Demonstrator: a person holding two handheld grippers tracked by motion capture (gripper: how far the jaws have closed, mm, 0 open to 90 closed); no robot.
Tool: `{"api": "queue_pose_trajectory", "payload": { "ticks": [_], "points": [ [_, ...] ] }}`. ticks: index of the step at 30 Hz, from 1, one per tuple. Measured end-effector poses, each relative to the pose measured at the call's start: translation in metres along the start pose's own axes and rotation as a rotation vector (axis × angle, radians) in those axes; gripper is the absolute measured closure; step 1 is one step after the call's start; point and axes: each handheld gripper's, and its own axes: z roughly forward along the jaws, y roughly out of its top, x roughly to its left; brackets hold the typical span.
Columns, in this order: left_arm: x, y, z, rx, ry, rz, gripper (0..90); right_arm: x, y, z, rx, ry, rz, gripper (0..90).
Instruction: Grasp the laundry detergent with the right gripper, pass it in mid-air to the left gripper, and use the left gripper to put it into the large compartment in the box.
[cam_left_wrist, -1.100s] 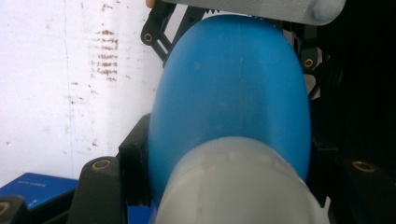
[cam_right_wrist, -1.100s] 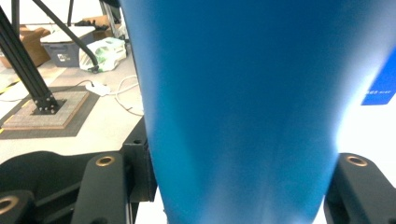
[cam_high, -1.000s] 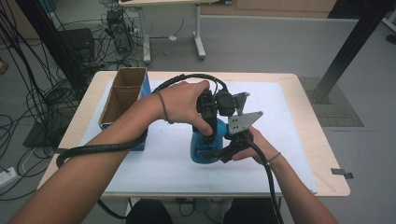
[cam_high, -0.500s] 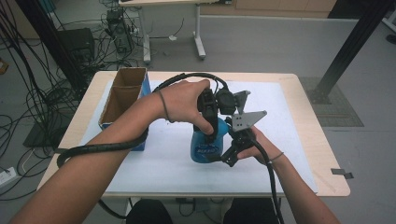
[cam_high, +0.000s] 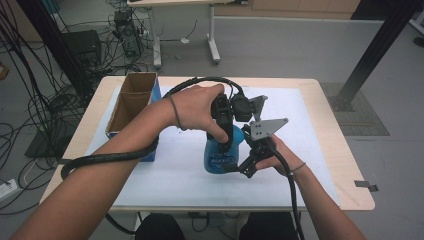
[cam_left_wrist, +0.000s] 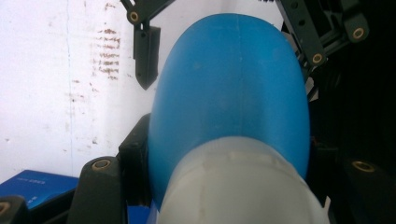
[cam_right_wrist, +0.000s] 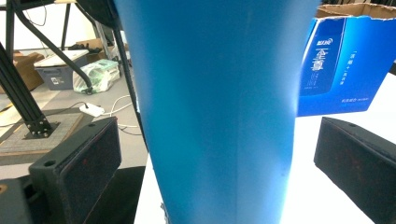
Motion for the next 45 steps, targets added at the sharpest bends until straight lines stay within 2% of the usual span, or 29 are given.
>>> {"api": "queue_pose_trajectory", "payload": {
  "ticks": [23,32,45],
  "points": [
    [0.002,0.0,-0.002,-0.009,-0.008,-0.013,37.6,0.006,-0.006,-0.045,0.019,-0.063,0.014,0.8],
    [0.002,-0.002,-0.001,-0.01,-0.003,-0.022,37.6,0.013,-0.012,-0.073,0.021,-0.119,0.027,0.8],
    [0.002,-0.004,-0.002,-0.011,-0.003,-0.035,37.6,0.029,-0.026,-0.119,0.014,-0.229,0.063,0.7]
  ]
}}
